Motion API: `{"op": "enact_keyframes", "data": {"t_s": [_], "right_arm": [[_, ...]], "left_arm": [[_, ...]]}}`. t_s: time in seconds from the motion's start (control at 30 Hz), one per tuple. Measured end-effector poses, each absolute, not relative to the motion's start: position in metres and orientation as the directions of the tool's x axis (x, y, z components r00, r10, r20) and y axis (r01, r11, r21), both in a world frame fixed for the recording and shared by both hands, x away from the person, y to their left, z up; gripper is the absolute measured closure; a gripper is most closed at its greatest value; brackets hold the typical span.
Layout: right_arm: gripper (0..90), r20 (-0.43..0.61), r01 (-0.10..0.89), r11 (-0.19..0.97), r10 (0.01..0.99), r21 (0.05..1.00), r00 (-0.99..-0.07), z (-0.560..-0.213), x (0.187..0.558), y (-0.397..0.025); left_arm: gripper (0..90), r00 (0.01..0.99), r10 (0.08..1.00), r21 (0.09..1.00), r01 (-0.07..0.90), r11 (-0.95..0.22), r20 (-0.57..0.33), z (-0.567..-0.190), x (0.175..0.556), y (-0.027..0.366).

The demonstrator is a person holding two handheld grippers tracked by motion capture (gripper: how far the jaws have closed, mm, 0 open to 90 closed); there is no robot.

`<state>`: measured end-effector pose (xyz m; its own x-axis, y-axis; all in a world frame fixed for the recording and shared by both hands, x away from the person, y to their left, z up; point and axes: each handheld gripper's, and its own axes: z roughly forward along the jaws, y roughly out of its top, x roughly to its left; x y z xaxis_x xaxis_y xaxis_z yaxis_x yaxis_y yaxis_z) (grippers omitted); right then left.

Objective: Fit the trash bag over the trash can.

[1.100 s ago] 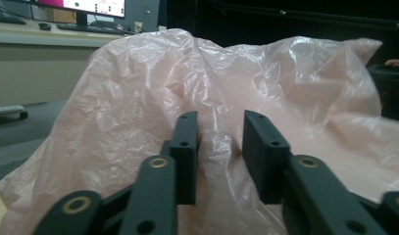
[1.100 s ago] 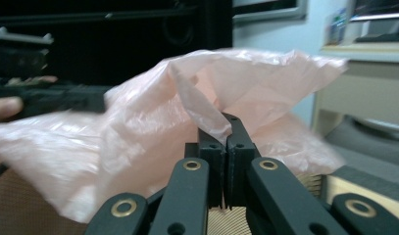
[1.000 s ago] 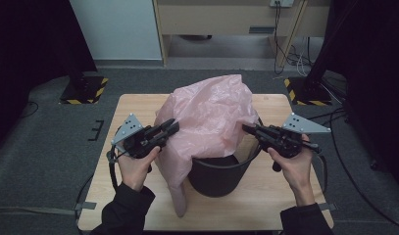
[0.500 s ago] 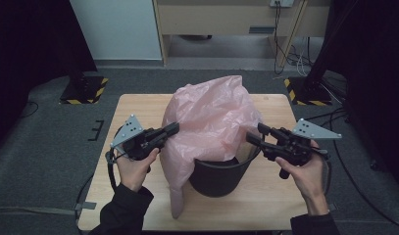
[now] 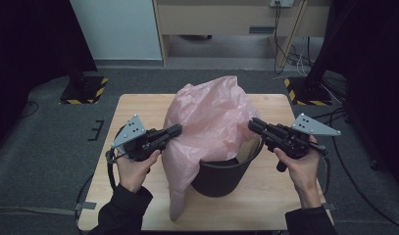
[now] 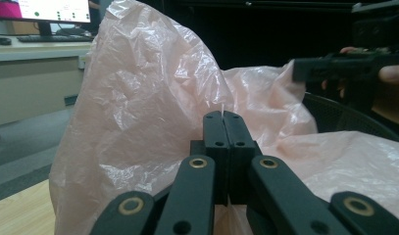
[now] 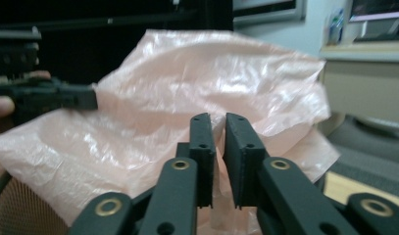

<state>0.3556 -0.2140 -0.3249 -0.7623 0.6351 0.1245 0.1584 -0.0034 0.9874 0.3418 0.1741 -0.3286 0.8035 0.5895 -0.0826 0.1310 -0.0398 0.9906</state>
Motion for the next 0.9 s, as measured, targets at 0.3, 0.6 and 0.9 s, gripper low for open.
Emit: {"op": "enact_keyframes", "data": {"t_s": [0.3,0.6,0.9], "right_arm": [[83.1,0.084,0.225,0.156,0.614,0.962,-0.785,-0.331,0.356,-0.199],[70.7,0.104,0.219,0.116,0.612,0.969,-0.784,-0.326,0.353,-0.201],[41.9,0.119,0.158,0.005,0.632,0.987,-0.766,-0.306,0.347,-0.196]], "left_arm": [[90.0,0.819,0.570,0.990,0.128,-0.058,-0.072,-0.320,0.337,0.159],[90.0,0.842,0.539,0.986,0.120,-0.116,-0.039,-0.312,0.330,0.135],[90.0,0.852,0.523,0.985,0.115,-0.127,-0.032,-0.313,0.325,0.117]]}}
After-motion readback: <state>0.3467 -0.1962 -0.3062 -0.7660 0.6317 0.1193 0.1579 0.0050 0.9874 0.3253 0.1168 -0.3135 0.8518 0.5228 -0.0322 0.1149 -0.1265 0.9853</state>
